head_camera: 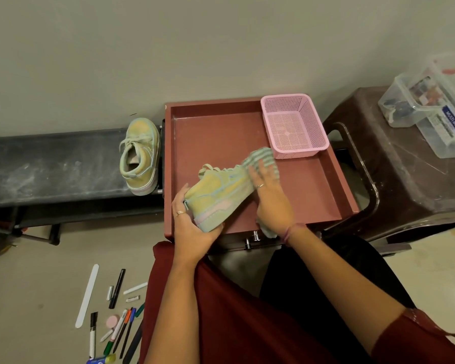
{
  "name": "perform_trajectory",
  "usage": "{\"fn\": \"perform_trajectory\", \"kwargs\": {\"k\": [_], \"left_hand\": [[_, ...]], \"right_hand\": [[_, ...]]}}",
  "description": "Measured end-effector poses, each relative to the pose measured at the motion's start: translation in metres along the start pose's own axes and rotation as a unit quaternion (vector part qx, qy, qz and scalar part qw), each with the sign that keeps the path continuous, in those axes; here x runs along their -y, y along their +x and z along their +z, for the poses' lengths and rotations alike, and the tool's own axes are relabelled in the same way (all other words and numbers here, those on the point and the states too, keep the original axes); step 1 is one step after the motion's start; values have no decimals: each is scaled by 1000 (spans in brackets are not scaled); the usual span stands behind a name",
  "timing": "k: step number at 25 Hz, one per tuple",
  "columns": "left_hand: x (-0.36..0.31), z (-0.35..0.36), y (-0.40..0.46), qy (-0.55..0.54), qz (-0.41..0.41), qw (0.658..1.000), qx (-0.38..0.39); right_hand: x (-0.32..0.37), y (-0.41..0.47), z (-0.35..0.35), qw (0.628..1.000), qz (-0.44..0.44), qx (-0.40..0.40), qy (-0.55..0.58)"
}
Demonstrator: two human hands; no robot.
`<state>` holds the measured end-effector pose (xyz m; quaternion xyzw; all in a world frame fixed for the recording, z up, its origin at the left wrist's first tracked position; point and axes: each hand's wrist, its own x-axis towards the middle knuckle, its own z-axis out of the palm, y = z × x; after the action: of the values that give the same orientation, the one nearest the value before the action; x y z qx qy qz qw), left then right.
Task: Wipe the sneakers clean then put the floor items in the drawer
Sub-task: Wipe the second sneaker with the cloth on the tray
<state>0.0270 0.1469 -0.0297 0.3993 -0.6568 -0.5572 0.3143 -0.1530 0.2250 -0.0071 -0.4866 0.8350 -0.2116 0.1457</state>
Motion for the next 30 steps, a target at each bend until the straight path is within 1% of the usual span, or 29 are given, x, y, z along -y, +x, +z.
{"fn": "perform_trajectory", "kwargs": {"k": [2, 4, 6, 8, 10, 11, 13, 16, 19, 21, 24, 27, 28, 30], "left_hand": [[-1, -1, 1, 0, -3, 1000, -10], [-8, -1, -1, 0, -17, 1000, -18], [-11, -2, -4, 8, -13, 1000, -9], [-9, -4, -3, 29, 7, 1000, 0], [-8, -8, -1, 28, -2, 1000, 2], [-9, -9, 0, 31, -9, 999, 2], [-9, -10, 1, 53, 2, 999, 2], [-6, -11, -1, 97, 29, 995, 5], [-1, -10, 2, 195, 45, 980, -3], [4, -11, 5, 258, 45, 965, -3], [7, -15, 12, 306, 49, 950, 26], [6, -17, 12, 294, 18, 954, 51], [5, -17, 12, 284, 14, 958, 40], [4, -14, 11, 272, 37, 961, 5]], "right_hand": [[35, -27, 14, 993, -115, 10, 16], [52, -49, 26, 985, -167, 26, 20], [43, -50, 28, 976, -216, -18, -31], [15, -38, 26, 958, -249, -57, -127], [-15, -18, 18, 955, -230, -66, -176], [-26, -8, 15, 957, -207, -66, -190], [-37, 11, 5, 972, -136, -57, -181], [-46, 28, -7, 995, -36, -6, -90], [-44, 27, -11, 999, 25, 26, 24], [-41, 23, -12, 995, 47, 36, 78], [-36, 20, -14, 993, 67, 30, 97], [-27, 15, -13, 993, 68, 9, 98], [-25, 12, -13, 993, 68, 5, 96], [-20, 5, -12, 990, 95, -11, 99]]}}
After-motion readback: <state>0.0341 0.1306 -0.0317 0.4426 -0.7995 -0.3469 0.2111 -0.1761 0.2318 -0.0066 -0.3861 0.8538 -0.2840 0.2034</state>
